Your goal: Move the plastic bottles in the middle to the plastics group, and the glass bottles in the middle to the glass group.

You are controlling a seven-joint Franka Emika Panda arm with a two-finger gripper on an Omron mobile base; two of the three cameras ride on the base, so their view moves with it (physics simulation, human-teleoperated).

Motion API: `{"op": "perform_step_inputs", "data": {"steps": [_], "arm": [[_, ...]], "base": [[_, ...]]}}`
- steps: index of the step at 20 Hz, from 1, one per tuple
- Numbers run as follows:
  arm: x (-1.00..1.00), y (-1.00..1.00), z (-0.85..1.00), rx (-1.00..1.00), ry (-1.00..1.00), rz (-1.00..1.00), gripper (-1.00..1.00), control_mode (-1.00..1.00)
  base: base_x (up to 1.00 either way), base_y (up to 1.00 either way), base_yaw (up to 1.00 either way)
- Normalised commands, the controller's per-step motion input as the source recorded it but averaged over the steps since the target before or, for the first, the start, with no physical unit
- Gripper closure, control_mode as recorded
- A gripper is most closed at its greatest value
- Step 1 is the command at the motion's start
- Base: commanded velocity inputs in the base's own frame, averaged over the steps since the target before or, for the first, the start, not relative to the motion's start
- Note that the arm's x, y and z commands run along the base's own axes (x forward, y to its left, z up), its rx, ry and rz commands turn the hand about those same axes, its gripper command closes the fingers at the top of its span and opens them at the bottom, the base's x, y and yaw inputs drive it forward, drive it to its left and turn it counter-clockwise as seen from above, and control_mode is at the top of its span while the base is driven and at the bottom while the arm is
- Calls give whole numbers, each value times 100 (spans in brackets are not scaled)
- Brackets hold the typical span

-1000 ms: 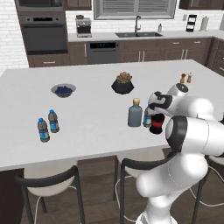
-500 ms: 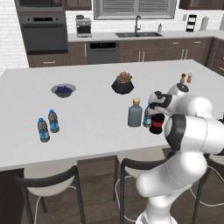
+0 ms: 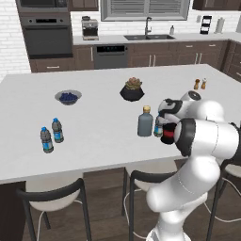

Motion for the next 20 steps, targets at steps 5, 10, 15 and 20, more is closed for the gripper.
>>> {"op": "perform_step_inputs", "data": {"steps": [5, 10, 15, 20], "arm": [[10, 0, -15, 0, 0, 1, -100, -100], [5, 0, -11, 0, 0, 0, -100, -100], [0, 0, 0, 0, 0, 0, -100, -100], [0, 0, 0, 0, 0, 0, 100, -100]], "base": [[0, 0, 0], [0, 0, 0], [0, 0, 0], [0, 0, 0]]}}
